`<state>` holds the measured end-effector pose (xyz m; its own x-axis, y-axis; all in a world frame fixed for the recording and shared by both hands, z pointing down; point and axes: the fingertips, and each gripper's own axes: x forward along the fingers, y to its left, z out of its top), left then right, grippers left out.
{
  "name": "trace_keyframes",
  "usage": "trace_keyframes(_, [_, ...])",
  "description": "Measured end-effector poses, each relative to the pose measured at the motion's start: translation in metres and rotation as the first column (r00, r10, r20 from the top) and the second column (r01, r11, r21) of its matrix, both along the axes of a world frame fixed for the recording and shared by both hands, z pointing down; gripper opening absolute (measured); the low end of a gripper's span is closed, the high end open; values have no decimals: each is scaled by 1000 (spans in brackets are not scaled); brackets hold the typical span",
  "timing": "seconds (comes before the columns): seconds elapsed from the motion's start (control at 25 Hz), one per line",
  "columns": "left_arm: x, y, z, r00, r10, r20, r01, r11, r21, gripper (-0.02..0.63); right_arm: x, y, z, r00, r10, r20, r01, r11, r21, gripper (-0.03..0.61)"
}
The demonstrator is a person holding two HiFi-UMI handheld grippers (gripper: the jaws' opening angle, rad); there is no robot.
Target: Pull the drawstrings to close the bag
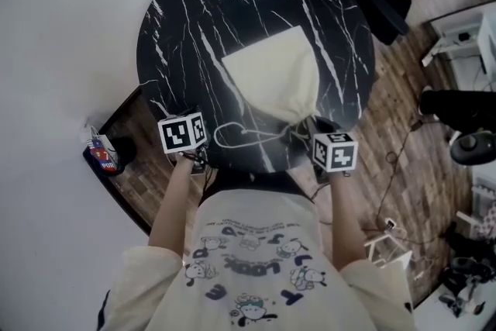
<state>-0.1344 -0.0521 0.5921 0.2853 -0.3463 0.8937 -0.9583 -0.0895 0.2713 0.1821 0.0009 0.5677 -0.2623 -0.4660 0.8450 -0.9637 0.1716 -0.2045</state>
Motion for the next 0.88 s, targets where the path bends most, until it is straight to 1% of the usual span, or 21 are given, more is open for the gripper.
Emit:
trace_keyframes(0.08, [31, 5, -6, 994, 103, -25, -102, 994, 27, 38, -19, 0, -2, 998, -17, 54, 17, 1000, 0, 17])
trace_keyframes(0.16, [57, 11, -9, 983, 175, -51, -173, 984, 48, 40, -36, -2, -5, 996, -35, 87, 34, 999, 9, 17])
trace_keyframes(0.28, [80, 20, -15, 971, 228, -74, -223, 972, 70, 40, -59, -3, -4, 990, -59, 125, 57, 998, 19, 18])
trace_keyframes(0.4, [93, 23, -22, 963, 248, -103, -240, 967, 88, 40, -74, -1, -5, 986, -82, 146, 80, 997, 19, 23])
trace_keyframes(0.44, [94, 23, -24, 962, 252, -107, -243, 965, 94, 40, -78, -1, -6, 984, -88, 152, 86, 996, 19, 53])
trace_keyframes(0.48, [95, 23, -26, 961, 256, -107, -246, 964, 100, 40, -82, -1, -7, 983, -94, 159, 92, 996, 18, 159])
trace_keyframes(0.52, [96, 22, -29, 960, 260, -105, -250, 963, 104, 40, -85, 0, -8, 983, -95, 159, 94, 995, 19, 230])
trace_keyframes(0.6, [99, 22, -34, 958, 270, -100, -258, 959, 116, 40, -81, -1, -10, 989, -76, 127, 72, 997, 38, 237])
trace_keyframes(0.72, [101, 20, -45, 957, 273, -98, -258, 956, 139, 40, -63, -5, -21, 1000, -11, 23, 8, 995, 103, 269])
trace_keyframes(0.8, [103, 19, -55, 956, 278, -97, -261, 952, 160, 40, -50, -8, -32, 999, 33, -34, -28, 988, 150, 280])
trace_keyframes(0.88, [105, 18, -65, 953, 292, -86, -272, 943, 189, 40, -41, -10, -45, 996, 62, -58, -50, 981, 188, 284])
